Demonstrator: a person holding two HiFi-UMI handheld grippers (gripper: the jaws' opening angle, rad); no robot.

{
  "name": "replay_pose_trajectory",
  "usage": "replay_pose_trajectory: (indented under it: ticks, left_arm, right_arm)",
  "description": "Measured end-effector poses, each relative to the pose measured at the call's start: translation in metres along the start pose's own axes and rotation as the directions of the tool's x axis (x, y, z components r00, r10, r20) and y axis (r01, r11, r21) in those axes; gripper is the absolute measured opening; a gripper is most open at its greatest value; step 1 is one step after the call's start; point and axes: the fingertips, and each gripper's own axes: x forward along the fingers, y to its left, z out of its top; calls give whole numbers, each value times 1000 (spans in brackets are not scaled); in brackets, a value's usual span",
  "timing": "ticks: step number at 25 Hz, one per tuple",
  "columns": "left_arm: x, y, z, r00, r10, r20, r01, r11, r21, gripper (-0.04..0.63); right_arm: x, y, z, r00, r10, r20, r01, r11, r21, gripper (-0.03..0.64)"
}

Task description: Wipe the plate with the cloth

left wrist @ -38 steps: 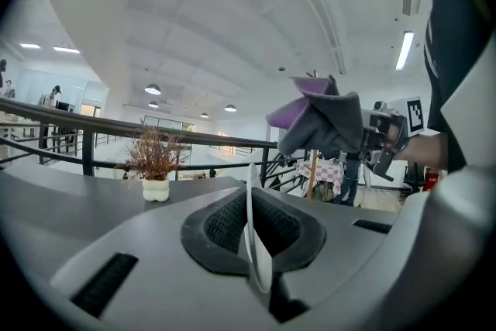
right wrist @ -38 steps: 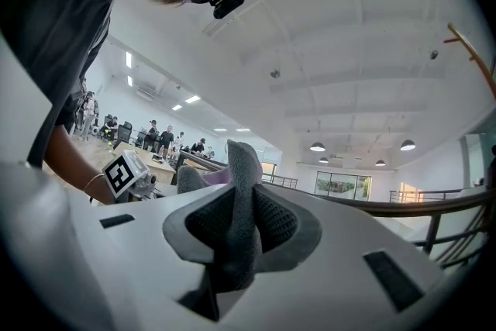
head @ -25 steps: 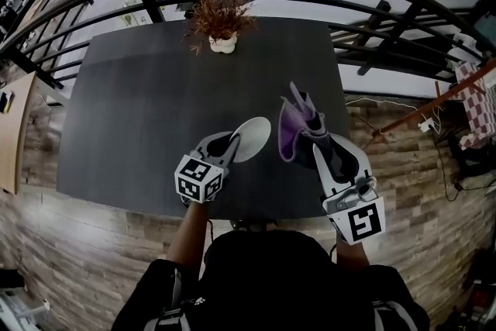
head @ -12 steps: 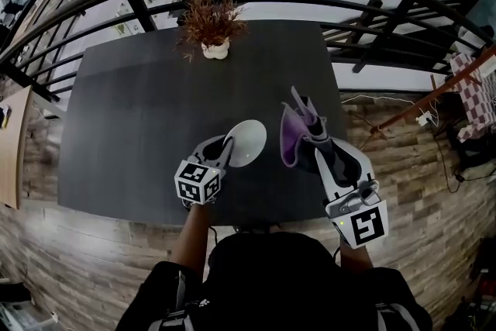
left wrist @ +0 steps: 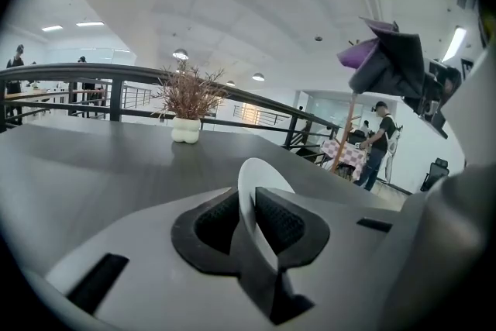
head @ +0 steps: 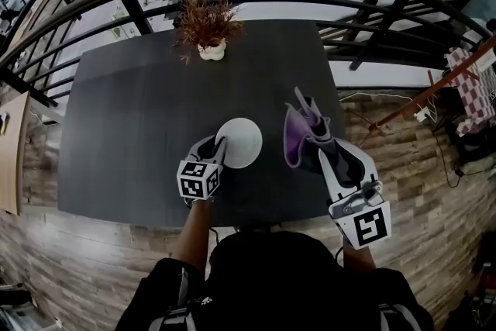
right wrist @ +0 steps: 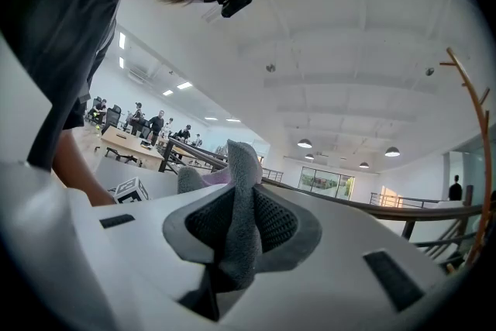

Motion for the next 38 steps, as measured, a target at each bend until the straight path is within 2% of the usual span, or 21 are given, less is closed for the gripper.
replay_pose_trajectory:
  ticks: [9, 14, 22, 26, 30, 35, 38]
  left_arm:
    - [9, 13, -20, 994, 67, -80, -68, 998, 0, 80]
    - [15, 16, -25, 992, 75, -101, -76, 997, -5, 86]
    - [21, 19, -31, 984, 105, -142, -102, 994, 29, 97]
    - [25, 23, -36, 979, 110, -170, -109, 994, 17, 100]
    - [28, 23, -40, 972, 117, -204, -111, 993, 41, 105]
    - [30, 18, -49, 953, 126, -275, -96, 988, 119, 114]
    - [30, 18, -48, 953, 125, -277, -95, 988, 119, 114]
  right_arm:
    - [-6, -4, 1, 999, -31, -8, 31, 1000, -5, 71]
    - [-9, -7, 0, 999, -49, -14, 49, 999, -6, 72]
    - [-15, -11, -1, 997, -73, -17, 73, 997, -10, 72]
    - [-15, -11, -3, 997, -76, -21, 76, 997, -11, 71]
    - [-14, -10, -1, 997, -76, -17, 75, 997, -13, 71]
    - [-15, -9, 1, 997, -74, -15, 73, 997, -11, 72]
    - [-17, -10, 3, 997, -76, -11, 75, 997, -14, 72]
